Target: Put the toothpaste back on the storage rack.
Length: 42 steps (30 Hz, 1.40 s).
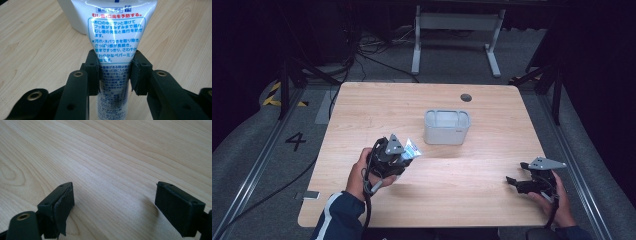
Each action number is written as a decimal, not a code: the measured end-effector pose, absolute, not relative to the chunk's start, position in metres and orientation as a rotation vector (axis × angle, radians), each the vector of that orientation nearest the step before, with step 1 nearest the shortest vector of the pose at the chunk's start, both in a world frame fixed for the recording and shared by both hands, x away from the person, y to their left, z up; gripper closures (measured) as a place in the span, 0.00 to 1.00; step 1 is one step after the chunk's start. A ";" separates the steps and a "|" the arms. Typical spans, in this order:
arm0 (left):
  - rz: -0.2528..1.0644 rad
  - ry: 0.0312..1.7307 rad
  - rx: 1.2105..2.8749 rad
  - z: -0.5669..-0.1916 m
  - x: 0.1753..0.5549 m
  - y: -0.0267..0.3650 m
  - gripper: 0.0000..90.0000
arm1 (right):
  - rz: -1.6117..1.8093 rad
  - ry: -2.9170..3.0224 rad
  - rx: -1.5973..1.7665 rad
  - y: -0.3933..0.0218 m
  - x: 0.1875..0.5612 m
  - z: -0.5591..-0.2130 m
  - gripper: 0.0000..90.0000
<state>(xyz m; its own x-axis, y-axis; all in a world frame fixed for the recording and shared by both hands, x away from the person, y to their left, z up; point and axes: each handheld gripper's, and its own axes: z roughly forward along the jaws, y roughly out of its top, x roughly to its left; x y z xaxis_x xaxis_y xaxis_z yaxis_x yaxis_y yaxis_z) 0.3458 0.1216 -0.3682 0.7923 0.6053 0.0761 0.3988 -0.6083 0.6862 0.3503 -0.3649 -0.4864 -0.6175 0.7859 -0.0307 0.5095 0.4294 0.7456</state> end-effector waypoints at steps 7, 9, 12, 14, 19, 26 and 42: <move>0.404 0.732 2.262 -0.365 0.349 0.120 0.73 | 1.015 2.313 1.105 -0.365 0.350 -0.486 0.18; 0.414 0.725 2.244 -0.362 0.349 0.120 0.73 | 1.015 2.313 1.105 -0.365 0.350 -0.486 0.18; 0.417 0.719 2.235 -0.358 0.350 0.120 0.73 | 1.015 2.313 1.107 -0.365 0.350 -0.486 0.18; 0.414 0.714 2.214 -0.356 0.351 0.119 0.73 | 1.014 2.311 1.107 -0.365 0.350 -0.486 0.18; 0.422 0.685 2.180 -0.347 0.356 0.113 0.73 | 1.014 2.311 1.108 -0.365 0.350 -0.486 0.18; 0.397 0.664 2.133 -0.341 0.364 0.101 0.73 | 1.014 2.312 1.108 -0.365 0.350 -0.486 0.18; 0.413 0.633 2.060 -0.330 0.387 0.085 0.73 | 1.014 2.310 1.109 -0.365 0.350 -0.486 0.18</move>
